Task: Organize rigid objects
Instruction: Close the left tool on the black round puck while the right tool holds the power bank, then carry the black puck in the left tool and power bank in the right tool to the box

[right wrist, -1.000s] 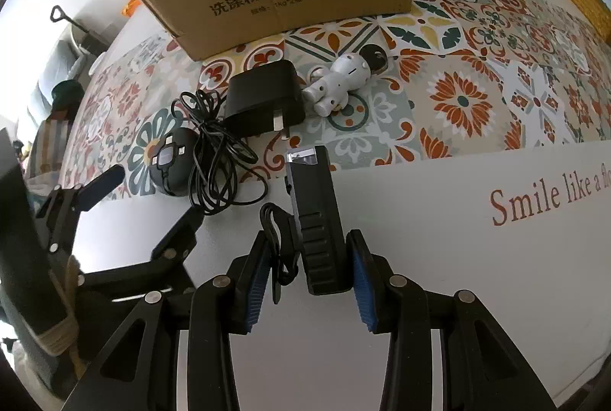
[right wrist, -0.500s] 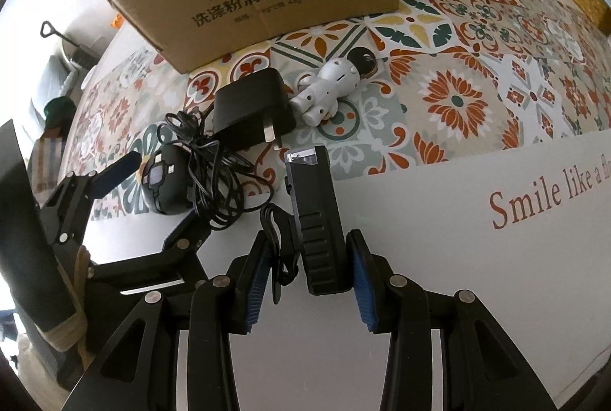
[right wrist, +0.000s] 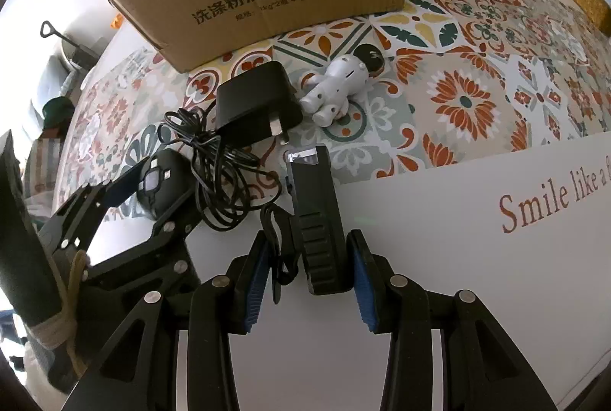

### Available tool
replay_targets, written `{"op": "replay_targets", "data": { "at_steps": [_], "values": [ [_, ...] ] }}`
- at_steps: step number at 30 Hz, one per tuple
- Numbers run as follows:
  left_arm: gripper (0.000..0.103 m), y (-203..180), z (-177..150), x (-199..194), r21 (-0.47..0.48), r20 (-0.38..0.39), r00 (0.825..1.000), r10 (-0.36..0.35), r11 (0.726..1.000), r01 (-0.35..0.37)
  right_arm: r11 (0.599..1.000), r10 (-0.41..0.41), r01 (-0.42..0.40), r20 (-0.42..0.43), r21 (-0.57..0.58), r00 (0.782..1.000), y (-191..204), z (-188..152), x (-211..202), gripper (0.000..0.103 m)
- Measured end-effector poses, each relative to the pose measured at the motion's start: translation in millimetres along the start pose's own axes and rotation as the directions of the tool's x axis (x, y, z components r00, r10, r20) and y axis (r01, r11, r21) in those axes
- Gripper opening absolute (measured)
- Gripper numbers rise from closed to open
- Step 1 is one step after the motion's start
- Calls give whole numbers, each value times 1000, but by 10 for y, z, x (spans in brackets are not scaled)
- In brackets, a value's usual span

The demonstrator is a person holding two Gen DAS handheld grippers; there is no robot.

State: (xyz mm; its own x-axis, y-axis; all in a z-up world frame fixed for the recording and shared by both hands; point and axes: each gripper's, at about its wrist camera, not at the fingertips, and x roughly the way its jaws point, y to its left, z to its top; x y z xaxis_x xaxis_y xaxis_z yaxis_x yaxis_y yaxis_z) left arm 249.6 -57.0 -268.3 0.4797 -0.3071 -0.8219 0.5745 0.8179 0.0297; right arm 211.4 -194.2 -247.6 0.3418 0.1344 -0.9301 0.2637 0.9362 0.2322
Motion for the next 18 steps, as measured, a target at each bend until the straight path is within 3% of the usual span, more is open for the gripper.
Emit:
{"op": "replay_targets", "data": {
  "at_steps": [9, 18],
  "values": [
    [61, 10, -29, -323, -56, 31, 999, 36, 998, -34, 1000, 5, -5, 1, -23, 1000, -29, -39, -58, 41],
    [61, -46, -31, -387, -69, 30, 998, 47, 997, -45, 999, 22, -21, 17, -47, 1000, -20, -56, -188, 41]
  ]
}}
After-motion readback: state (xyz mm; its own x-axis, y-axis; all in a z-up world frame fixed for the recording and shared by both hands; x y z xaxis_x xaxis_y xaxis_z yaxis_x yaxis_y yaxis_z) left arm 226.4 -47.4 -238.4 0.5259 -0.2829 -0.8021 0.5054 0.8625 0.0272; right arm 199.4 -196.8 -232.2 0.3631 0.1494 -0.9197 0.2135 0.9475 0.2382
